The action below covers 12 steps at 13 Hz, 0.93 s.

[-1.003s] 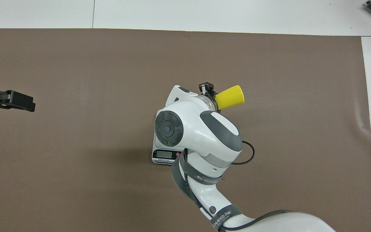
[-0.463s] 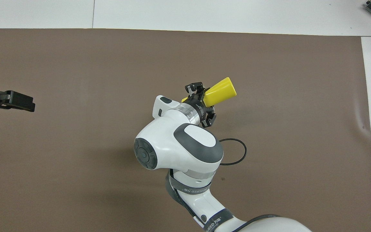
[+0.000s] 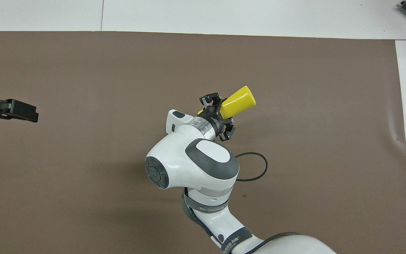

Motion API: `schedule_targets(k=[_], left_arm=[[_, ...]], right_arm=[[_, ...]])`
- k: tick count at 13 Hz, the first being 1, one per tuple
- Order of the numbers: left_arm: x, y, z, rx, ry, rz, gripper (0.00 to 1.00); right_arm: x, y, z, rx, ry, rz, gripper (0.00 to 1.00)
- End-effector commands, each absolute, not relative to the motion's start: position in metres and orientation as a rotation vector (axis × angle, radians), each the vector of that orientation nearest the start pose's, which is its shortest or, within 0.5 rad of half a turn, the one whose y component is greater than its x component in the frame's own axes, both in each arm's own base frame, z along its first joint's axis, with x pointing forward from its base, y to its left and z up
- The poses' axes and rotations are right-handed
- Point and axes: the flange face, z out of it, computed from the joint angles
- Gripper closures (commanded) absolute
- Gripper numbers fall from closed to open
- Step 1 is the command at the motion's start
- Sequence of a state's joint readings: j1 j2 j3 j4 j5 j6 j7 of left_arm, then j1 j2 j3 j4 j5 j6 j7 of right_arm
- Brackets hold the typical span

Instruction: Pour seasoning into cup on scale with both arms

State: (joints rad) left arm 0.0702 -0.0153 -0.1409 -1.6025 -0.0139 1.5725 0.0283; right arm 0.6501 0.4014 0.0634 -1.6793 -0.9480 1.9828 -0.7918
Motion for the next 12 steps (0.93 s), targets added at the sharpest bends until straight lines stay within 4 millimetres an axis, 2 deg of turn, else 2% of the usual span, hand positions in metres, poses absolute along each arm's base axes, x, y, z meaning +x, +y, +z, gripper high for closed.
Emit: schedule_targets(k=[1,12], left_arm=[[0.542,-0.038,0.620,-3.155,0.167,0.020,0.00],[0.542,-0.037,0.620,-3.155,0.162,0.020,0.00]], right_arm=[[0.536,0.393,0.386,1.285,1.890,-0.134,1.00],[0.532,0.402,0.396,1.261,1.902,-0.105,1.00]])
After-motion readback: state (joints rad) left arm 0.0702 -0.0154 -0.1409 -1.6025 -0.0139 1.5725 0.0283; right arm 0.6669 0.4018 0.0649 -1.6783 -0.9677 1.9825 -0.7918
